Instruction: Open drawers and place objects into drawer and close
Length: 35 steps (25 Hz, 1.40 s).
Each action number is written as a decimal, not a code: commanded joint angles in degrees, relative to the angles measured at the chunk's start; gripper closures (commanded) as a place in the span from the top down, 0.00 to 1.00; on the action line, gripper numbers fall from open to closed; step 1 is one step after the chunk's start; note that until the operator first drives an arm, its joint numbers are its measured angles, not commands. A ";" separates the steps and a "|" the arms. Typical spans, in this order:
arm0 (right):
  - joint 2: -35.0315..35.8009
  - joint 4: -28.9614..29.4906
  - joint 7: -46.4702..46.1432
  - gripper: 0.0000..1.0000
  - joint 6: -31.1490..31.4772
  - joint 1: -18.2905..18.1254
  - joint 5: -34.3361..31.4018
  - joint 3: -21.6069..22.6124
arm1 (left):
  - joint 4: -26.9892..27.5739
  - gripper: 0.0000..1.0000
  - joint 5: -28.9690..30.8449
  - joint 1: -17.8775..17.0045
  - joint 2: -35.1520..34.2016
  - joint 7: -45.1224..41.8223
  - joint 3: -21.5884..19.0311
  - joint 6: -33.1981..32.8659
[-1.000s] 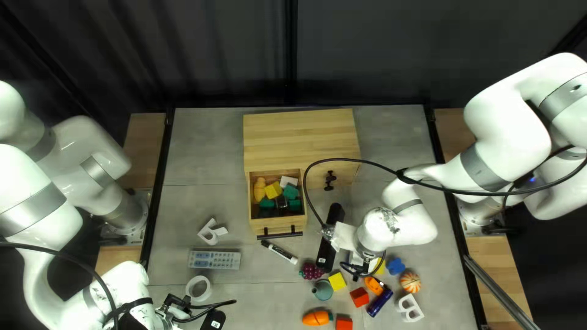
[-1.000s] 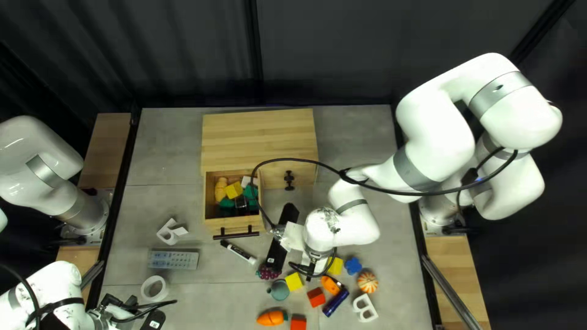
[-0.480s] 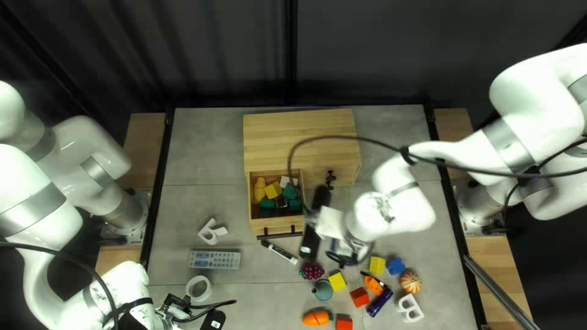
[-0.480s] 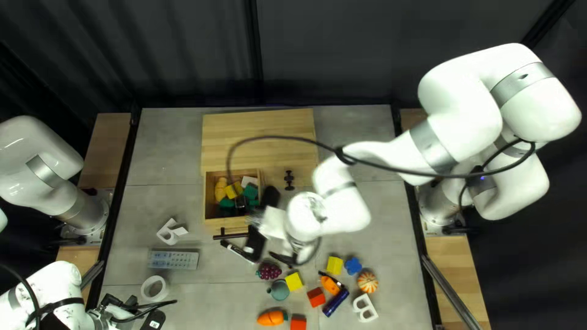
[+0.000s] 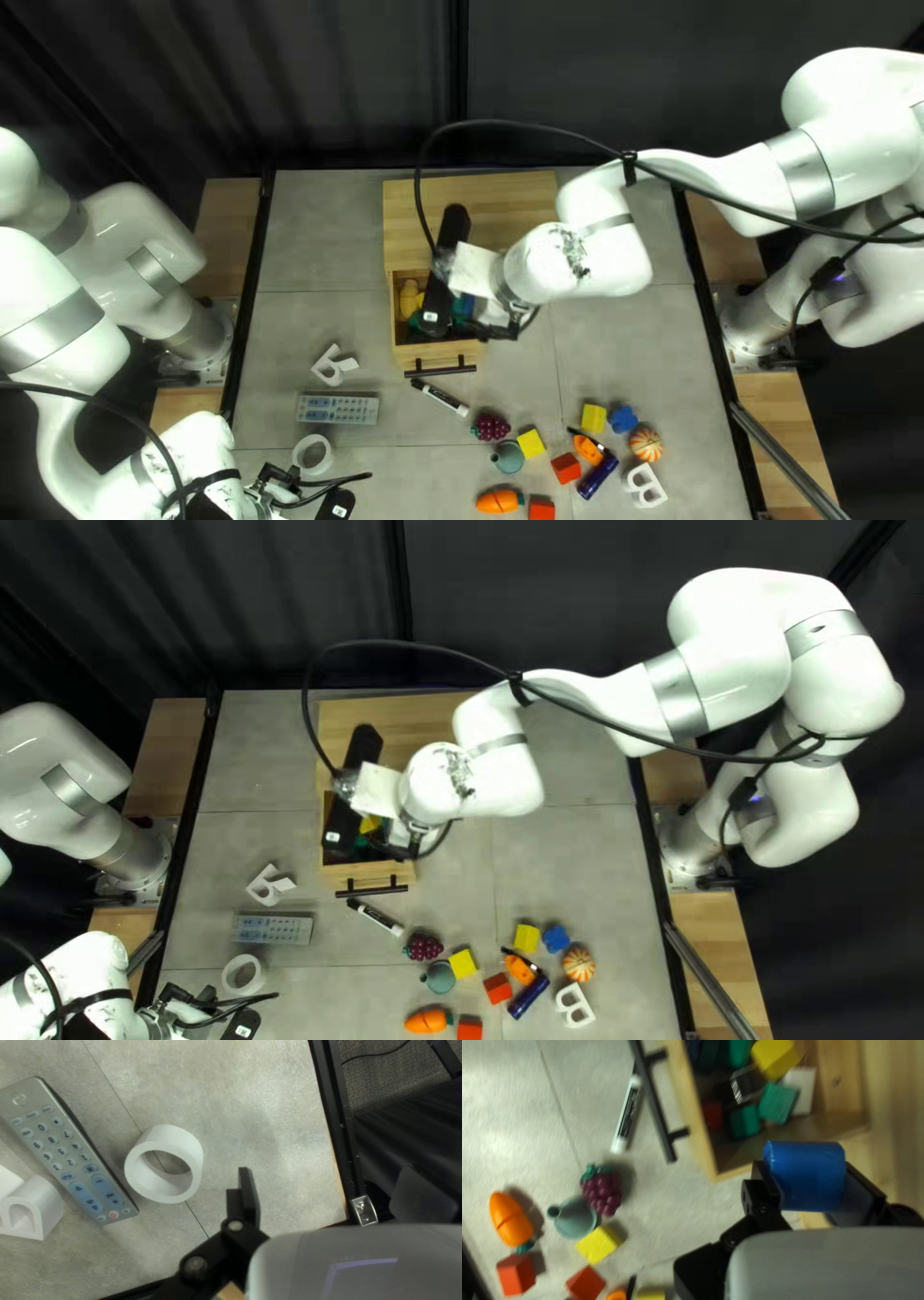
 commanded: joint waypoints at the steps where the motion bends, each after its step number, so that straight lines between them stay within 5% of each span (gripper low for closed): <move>1: 2.11 2.18 0.04 1.00 -1.45 -0.18 -0.03 -0.16 | 0.00 1.00 0.00 0.00 0.00 0.00 0.00 0.00; 8: 0.76 0.76 2.26 1.00 -0.32 1.19 1.26 1.10 | 0.00 1.00 0.00 0.00 0.00 0.00 0.00 0.00; 19: 2.90 -0.87 18.69 1.00 9.16 9.93 7.94 8.30 | 0.00 1.00 0.00 0.00 0.00 0.00 0.00 0.00; 35: 9.27 -4.36 20.70 1.00 -2.47 10.15 2.91 7.07 | 0.00 1.00 0.00 0.00 0.00 0.00 0.00 0.00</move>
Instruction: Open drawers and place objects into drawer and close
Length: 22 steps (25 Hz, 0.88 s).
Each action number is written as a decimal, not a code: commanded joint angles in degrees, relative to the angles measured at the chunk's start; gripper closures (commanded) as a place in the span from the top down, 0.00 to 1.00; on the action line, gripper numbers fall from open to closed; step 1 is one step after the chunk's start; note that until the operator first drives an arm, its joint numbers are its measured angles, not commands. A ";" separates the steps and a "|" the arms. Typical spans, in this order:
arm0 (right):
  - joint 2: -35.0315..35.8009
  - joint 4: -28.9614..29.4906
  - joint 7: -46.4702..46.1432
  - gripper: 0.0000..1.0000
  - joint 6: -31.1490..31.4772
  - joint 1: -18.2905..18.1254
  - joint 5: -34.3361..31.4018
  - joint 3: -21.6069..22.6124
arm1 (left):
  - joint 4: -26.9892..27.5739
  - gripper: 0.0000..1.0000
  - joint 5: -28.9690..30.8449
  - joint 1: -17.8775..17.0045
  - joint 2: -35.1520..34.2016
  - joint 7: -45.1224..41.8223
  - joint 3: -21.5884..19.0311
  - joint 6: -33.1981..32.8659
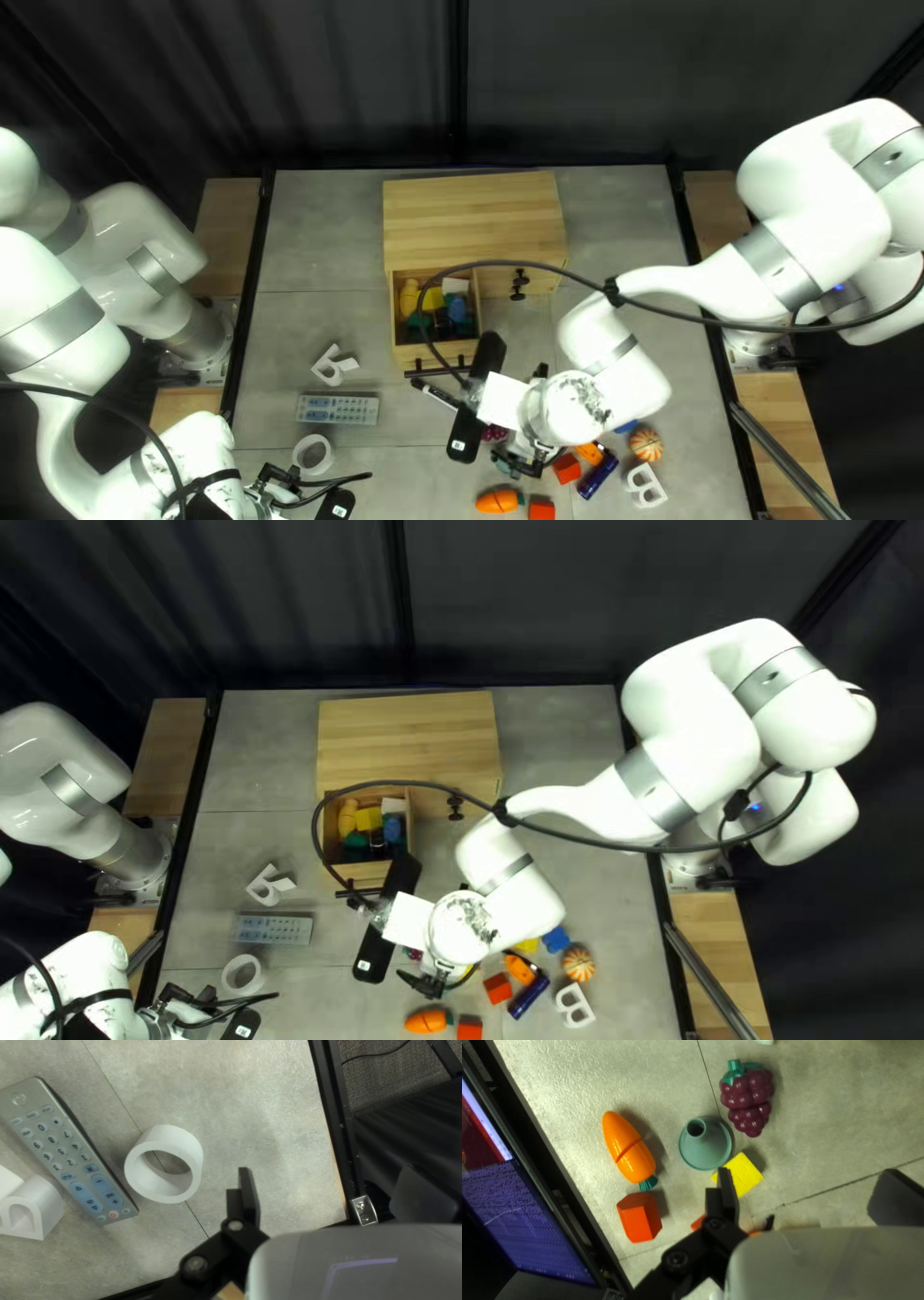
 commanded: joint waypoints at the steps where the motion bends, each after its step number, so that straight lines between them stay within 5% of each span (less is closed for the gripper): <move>1: 1.88 -1.88 -1.13 1.00 -4.31 -1.25 -1.26 -1.07 | 0.00 1.00 0.00 0.00 0.00 0.00 0.00 0.00; 22: 11.24 5.26 -8.08 1.00 -7.73 -4.15 0.98 0.00 | 0.00 1.00 0.00 0.00 0.00 0.00 0.00 0.00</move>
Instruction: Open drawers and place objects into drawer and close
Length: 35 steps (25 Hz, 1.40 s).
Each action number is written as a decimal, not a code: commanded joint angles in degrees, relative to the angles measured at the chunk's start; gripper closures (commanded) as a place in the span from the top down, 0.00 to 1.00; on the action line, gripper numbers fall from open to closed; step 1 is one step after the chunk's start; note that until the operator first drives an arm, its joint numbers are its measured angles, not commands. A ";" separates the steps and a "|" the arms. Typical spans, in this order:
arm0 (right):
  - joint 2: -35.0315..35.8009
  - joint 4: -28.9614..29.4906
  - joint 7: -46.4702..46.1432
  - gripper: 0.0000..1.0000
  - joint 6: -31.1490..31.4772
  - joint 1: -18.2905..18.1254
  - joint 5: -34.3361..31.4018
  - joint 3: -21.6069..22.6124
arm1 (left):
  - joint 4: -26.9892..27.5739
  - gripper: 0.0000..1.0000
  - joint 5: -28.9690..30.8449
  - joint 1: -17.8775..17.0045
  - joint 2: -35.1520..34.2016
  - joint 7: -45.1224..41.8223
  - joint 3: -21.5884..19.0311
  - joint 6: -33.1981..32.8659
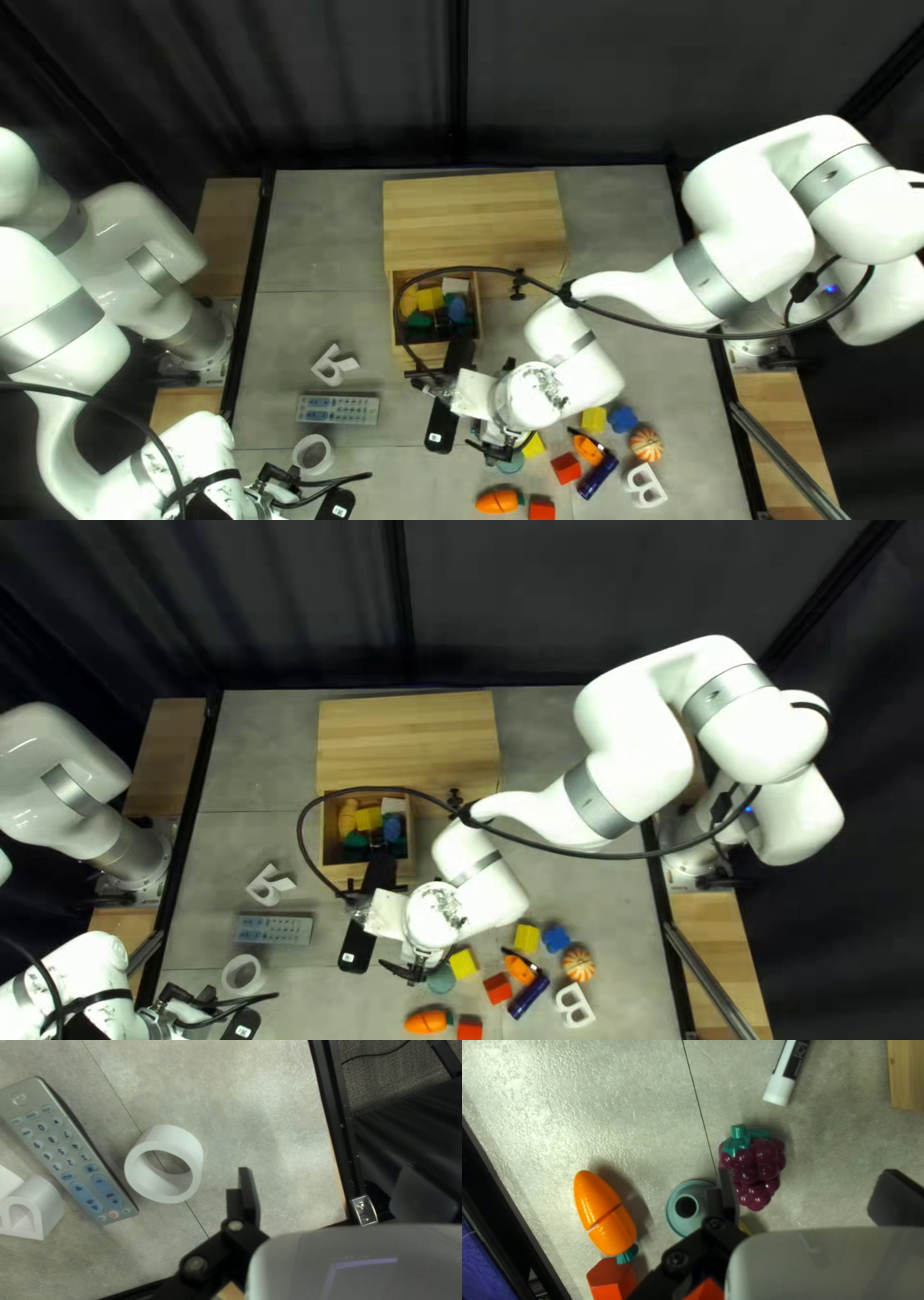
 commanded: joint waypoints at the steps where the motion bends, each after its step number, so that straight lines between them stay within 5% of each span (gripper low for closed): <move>1: 1.27 -0.13 -1.78 1.00 -2.33 -1.06 0.88 0.65 | 0.00 1.00 0.00 0.00 0.00 0.00 0.00 0.00; 16: 2.74 -0.73 -4.12 0.95 -4.74 -2.04 1.66 1.63 | 0.00 1.00 0.00 0.00 0.00 0.00 0.00 0.00; 17: 2.64 -0.98 -3.94 0.66 -4.85 -1.90 1.49 1.57 | 0.00 1.00 0.00 0.00 0.00 0.00 0.00 0.00; 18: 2.73 -1.01 -3.62 0.09 -4.82 -1.59 1.21 1.46 | 0.00 1.00 0.00 0.00 0.00 0.00 0.00 0.00; 19: 2.74 -0.95 -3.37 0.03 -4.67 -1.34 0.97 1.38 | 0.00 1.00 0.00 0.00 0.00 0.00 0.00 0.00; 35: 0.13 5.55 3.27 0.01 12.10 6.29 -6.18 -1.06 | 0.00 1.00 0.00 0.00 0.00 0.00 0.00 0.00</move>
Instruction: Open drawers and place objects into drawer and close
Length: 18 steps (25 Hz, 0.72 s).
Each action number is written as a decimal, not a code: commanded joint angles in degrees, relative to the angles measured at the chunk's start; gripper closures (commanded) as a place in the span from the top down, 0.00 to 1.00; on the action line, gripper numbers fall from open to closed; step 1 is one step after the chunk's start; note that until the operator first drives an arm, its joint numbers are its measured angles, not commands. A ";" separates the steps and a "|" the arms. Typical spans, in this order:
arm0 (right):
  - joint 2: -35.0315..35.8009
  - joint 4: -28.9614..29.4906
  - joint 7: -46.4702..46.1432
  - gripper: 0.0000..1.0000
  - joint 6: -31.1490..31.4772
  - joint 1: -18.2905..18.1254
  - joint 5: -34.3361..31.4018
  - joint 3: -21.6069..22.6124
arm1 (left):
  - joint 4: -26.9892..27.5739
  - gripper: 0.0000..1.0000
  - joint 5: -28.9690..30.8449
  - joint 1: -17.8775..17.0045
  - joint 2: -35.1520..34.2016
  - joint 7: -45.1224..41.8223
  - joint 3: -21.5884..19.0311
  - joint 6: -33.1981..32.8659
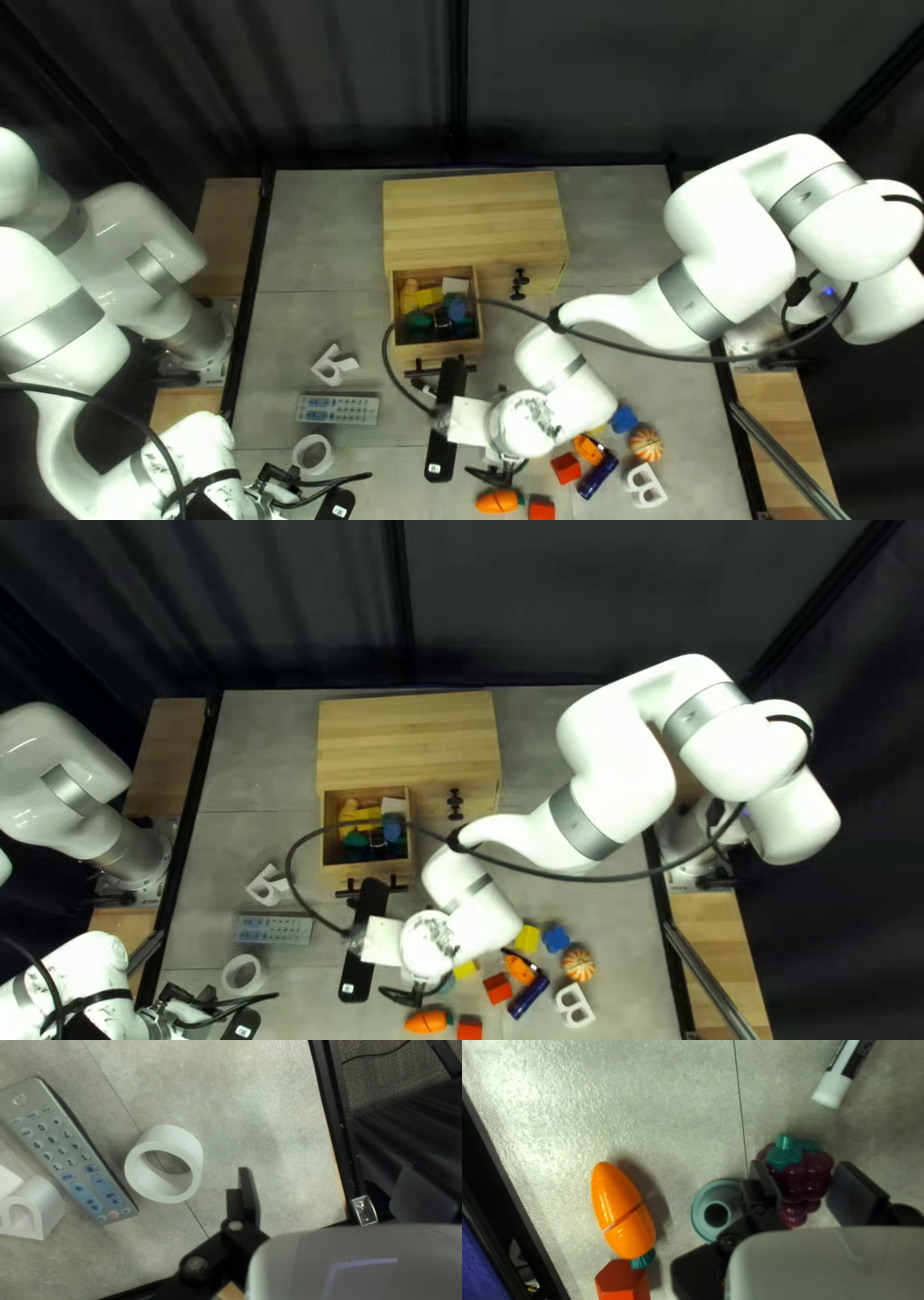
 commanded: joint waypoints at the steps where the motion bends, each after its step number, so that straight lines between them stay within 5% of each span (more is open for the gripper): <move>1: -3.13 -0.65 0.63 0.01 3.35 0.69 -1.26 -0.50 | 0.00 1.00 0.00 0.00 0.00 0.00 0.00 0.00; 6: -3.46 -0.39 -0.16 0.01 4.41 0.41 -1.88 -0.88 | 0.00 1.00 0.00 0.00 0.00 0.00 0.00 0.00; 7: -3.58 -0.80 -0.38 0.36 3.79 0.18 -1.79 -0.87 | 0.00 1.00 0.00 0.00 0.00 0.00 0.00 0.00; 8: -3.94 -1.64 -0.69 0.99 2.61 -0.22 -1.53 -0.80 | 0.00 1.00 0.00 0.00 0.00 0.00 0.00 0.00; 18: -3.37 -4.61 -1.95 1.00 -5.81 -2.25 1.33 0.45 | 0.00 1.00 0.00 0.00 0.00 0.00 0.00 0.00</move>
